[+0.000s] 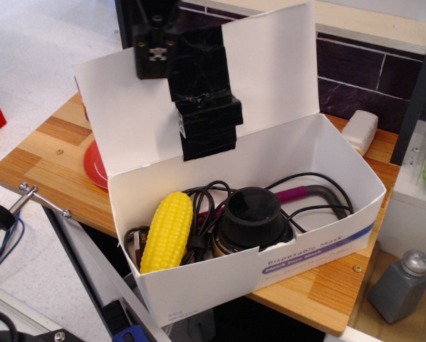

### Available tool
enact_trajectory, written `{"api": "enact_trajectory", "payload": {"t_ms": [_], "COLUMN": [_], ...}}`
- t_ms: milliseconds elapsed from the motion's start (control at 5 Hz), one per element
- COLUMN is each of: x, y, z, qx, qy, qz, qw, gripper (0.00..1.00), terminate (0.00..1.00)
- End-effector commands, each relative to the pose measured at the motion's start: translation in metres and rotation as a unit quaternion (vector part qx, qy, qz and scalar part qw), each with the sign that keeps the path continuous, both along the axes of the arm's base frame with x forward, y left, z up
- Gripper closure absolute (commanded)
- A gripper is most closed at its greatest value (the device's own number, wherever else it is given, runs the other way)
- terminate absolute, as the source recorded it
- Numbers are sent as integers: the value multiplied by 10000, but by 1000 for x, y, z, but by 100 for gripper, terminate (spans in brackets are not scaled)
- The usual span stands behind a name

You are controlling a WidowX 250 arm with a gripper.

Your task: Open white1fbox flap

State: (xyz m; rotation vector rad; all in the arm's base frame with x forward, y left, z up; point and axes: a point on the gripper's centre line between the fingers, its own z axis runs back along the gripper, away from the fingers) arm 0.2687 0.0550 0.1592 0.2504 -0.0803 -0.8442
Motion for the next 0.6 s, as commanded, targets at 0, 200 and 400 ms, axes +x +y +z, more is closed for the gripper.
{"api": "enact_trajectory", "payload": {"t_ms": [0,200,400], "x": [6,5,6], "y": [6,7,10], "z": [-8,-11,-16], "qx": [-331,-499,-674], "qy": [-133,12,65], "qz": [-169,-103,-114], "qw": [9992,9987,9976], "gripper": [0,0,0], "terminate": [0,0,100]}}
